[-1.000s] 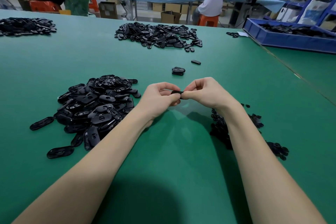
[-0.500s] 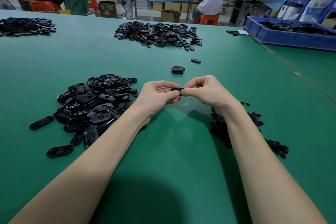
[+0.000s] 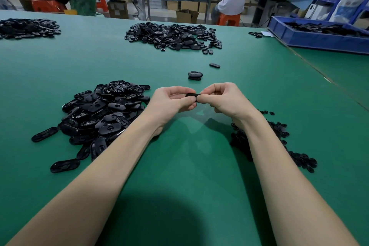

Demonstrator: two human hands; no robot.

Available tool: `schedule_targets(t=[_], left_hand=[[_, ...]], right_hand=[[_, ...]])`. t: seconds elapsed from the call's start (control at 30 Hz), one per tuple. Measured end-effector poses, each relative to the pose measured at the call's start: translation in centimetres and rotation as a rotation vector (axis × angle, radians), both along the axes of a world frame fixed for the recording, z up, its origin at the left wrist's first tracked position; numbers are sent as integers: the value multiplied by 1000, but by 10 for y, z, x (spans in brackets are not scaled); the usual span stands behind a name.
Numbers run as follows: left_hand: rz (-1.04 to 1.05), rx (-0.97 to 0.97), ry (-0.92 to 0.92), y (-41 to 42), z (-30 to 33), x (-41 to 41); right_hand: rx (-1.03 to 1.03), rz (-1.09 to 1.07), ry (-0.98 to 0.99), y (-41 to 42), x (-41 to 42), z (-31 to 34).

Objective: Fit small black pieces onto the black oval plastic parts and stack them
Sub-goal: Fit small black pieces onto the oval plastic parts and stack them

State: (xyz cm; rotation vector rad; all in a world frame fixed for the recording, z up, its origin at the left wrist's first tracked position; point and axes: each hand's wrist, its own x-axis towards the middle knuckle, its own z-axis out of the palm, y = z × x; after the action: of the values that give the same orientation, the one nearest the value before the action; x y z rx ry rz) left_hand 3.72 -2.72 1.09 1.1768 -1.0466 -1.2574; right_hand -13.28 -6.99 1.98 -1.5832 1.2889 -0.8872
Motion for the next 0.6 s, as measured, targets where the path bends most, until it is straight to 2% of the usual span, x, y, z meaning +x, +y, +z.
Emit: schedule_targets(t=[0.3, 0.6], left_hand=[[7, 31, 17, -2, -2, 1], [49, -3, -65, -4, -4, 2]], right_hand=[[-4, -2, -3, 2, 3, 0], [-62, -12, 28, 4, 11, -1]])
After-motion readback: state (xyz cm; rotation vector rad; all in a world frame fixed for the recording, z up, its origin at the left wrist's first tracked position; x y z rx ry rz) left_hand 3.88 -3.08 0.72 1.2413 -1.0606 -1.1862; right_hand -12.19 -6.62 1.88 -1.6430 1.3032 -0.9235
